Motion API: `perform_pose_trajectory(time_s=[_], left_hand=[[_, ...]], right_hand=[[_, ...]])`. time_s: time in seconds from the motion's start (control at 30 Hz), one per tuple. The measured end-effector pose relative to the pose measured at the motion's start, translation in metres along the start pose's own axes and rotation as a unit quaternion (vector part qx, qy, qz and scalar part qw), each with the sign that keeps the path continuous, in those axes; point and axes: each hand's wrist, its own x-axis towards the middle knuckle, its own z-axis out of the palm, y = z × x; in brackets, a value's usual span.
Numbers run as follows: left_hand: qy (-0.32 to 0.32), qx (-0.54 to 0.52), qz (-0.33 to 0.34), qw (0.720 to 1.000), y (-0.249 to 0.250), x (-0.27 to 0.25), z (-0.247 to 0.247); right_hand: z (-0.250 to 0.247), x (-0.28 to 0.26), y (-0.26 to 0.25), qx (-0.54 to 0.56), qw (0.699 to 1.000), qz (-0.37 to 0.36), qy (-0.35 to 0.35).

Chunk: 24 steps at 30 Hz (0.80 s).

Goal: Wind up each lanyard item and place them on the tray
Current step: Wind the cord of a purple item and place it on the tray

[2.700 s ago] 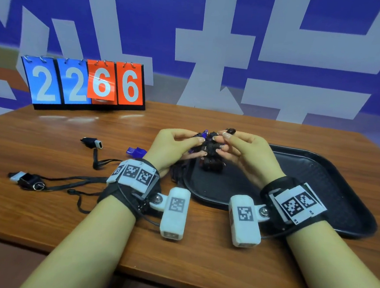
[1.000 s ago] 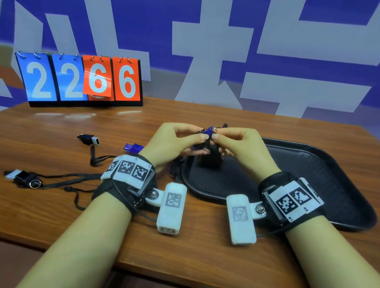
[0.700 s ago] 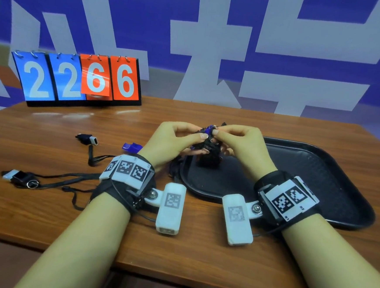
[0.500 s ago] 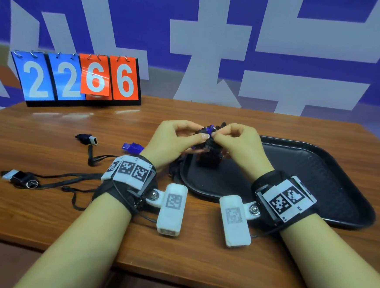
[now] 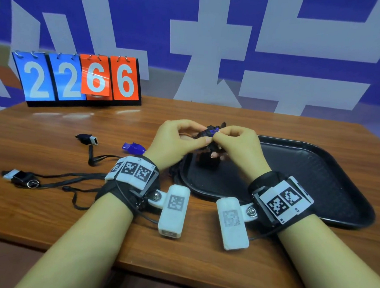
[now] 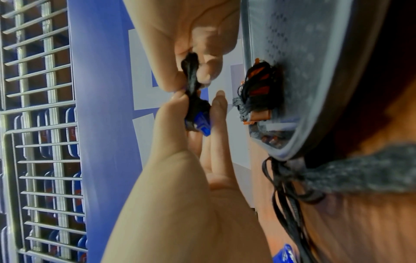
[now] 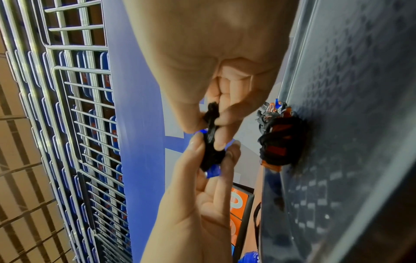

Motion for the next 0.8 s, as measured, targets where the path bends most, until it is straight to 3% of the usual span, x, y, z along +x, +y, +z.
perform_pose_trajectory(time_s=[0.17,0.33,0.53,0.8], left_hand=[[0.003,0.000,-0.006,1.000,0.001,0.000,0.000],[0.008,-0.101,-0.066,0.993,0.005,0.000,-0.002],[-0.015,-0.128,-0.083,0.988,0.011,-0.004,0.000],[-0.007,-0.074,-0.070,0.995,0.015,-0.006,0.000]], right_hand=[[-0.005,-0.001,-0.002,0.102,0.991,0.063,-0.062],[-0.013,0.000,-0.003,0.169,0.977,0.092,-0.097],[-0.008,-0.003,-0.004,0.103,0.990,0.064,-0.070],[0.000,-0.005,-0.001,0.014,0.999,0.013,-0.032]])
